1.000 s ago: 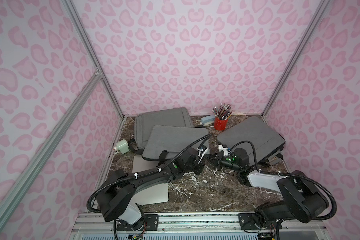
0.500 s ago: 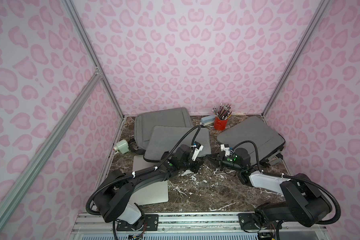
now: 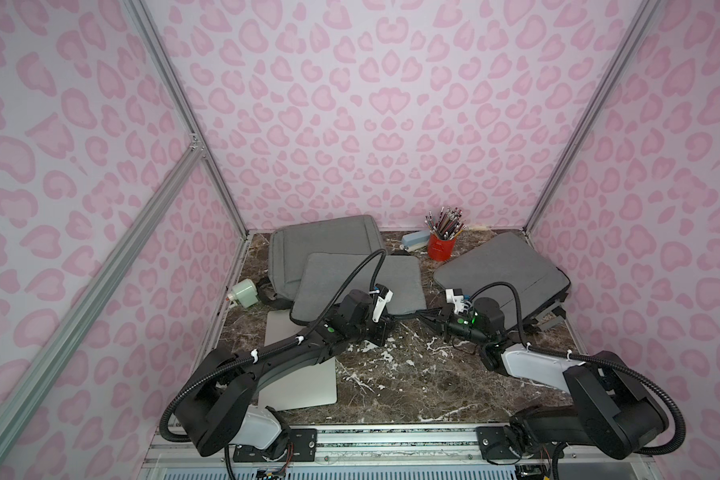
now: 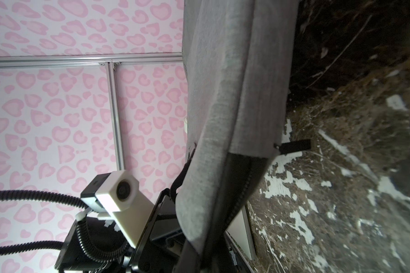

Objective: Open the zippered laptop bag and take out the laptop
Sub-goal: Unzip the zipper on the zippered laptop bag.

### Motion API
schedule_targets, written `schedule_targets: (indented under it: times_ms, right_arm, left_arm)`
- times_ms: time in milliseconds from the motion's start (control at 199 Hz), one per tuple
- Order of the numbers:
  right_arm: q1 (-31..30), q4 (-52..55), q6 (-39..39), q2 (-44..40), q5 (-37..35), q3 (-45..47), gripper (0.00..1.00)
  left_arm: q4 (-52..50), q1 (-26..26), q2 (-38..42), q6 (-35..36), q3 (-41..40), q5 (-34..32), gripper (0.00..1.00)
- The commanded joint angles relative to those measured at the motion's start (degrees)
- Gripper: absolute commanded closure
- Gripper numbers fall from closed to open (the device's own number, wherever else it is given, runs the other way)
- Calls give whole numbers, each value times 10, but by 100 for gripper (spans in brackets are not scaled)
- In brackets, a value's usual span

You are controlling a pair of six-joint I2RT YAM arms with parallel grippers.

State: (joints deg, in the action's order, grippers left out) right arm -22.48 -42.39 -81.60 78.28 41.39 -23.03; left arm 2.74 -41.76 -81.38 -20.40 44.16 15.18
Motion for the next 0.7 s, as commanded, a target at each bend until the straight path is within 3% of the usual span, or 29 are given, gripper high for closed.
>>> schedule_targets:
  times_ms: [0, 502, 698]
  right_arm:
    - [10, -5, 17, -8, -66, 3, 100]
    - [31, 3, 29, -18, -65, 10, 100]
    - [36, 0, 28, -24, -61, 9, 100]
  left_arm:
    - [-68, 20, 12, -24, -6, -56, 98]
    - [-200, 77, 93, -50, -27, -98, 98]
    - [-225, 124, 112, -79, -42, -86, 98]
